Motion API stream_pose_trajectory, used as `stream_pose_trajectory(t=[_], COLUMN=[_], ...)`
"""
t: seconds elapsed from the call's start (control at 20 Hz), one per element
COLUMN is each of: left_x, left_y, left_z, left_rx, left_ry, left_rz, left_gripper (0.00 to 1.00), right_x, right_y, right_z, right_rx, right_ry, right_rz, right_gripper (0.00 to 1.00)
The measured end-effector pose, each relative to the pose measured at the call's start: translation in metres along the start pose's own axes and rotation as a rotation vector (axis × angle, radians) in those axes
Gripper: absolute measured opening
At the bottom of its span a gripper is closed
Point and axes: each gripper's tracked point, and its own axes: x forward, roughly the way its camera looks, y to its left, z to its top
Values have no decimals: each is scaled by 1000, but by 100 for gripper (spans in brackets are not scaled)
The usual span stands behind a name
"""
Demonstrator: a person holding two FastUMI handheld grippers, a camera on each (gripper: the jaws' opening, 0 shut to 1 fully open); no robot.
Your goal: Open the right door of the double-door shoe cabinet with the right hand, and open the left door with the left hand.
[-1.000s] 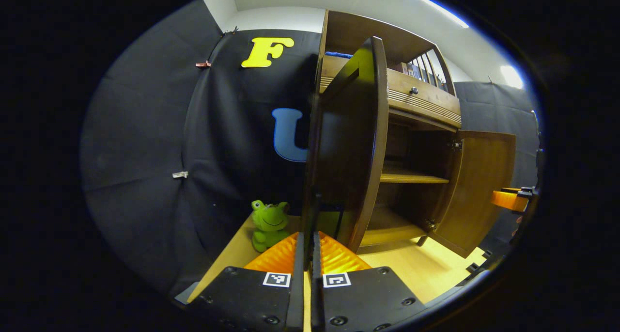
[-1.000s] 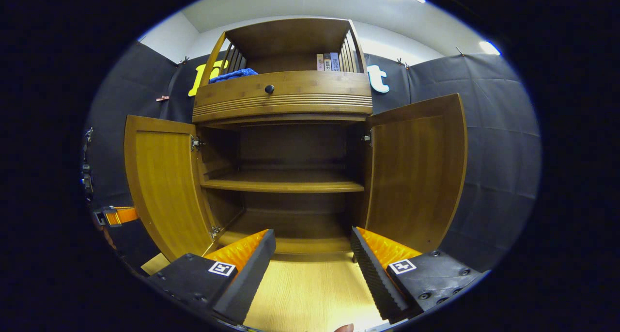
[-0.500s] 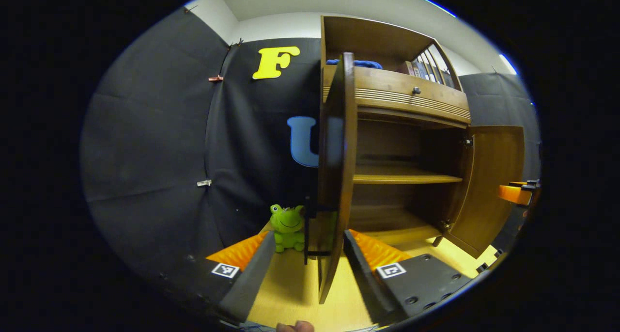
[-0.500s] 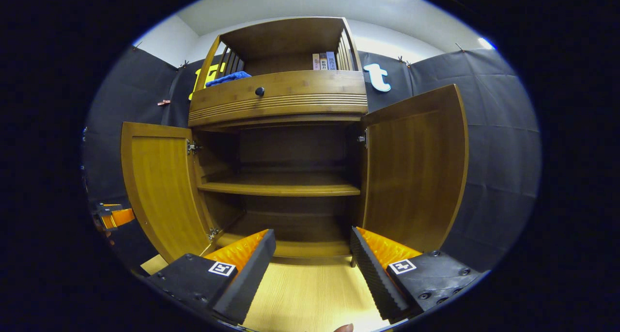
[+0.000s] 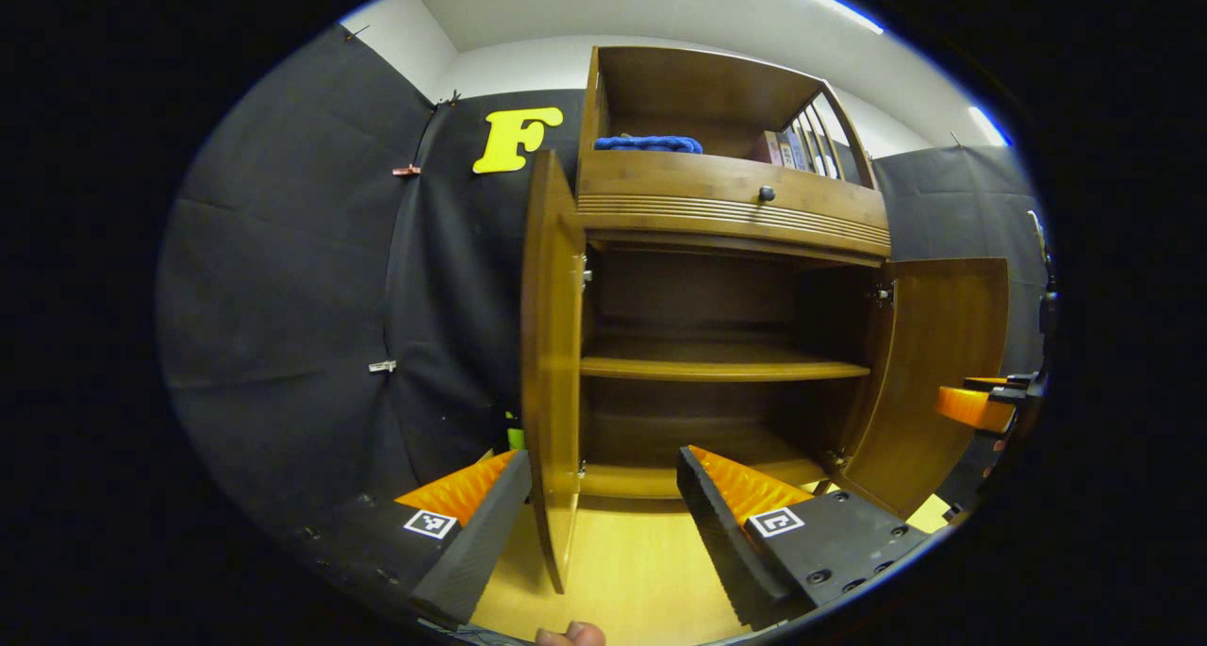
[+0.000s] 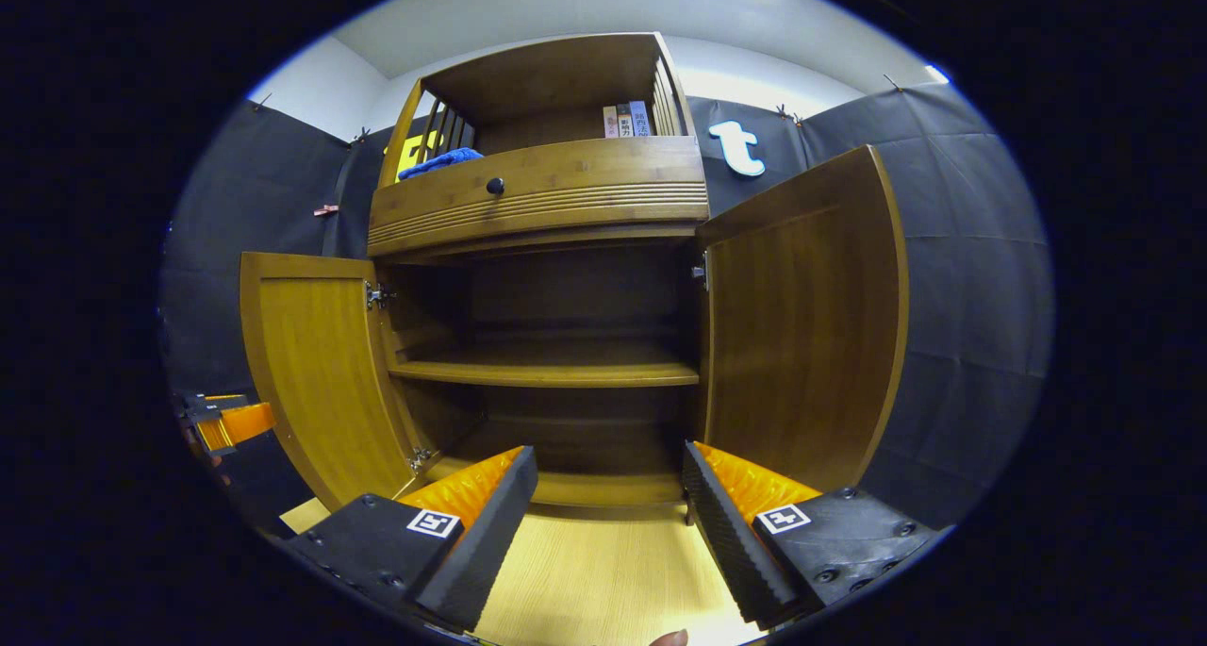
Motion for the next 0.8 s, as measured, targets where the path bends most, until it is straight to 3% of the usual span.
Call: stream_pose_trajectory(t=[0.4,0.8], left_x=[19,40], left_y=[-53,-98], left_z=[10,17], left_rx=[22,41], left_ry=[-36,-72], left_rz=[-17,-51], left_gripper=[96,96], right_x=[2,1], right_y=[-18,-20], right_z=[14,15], right_rx=[-15,-5], right_ry=[-23,-49], right_rz=[-26,-6], right_gripper=[100,100])
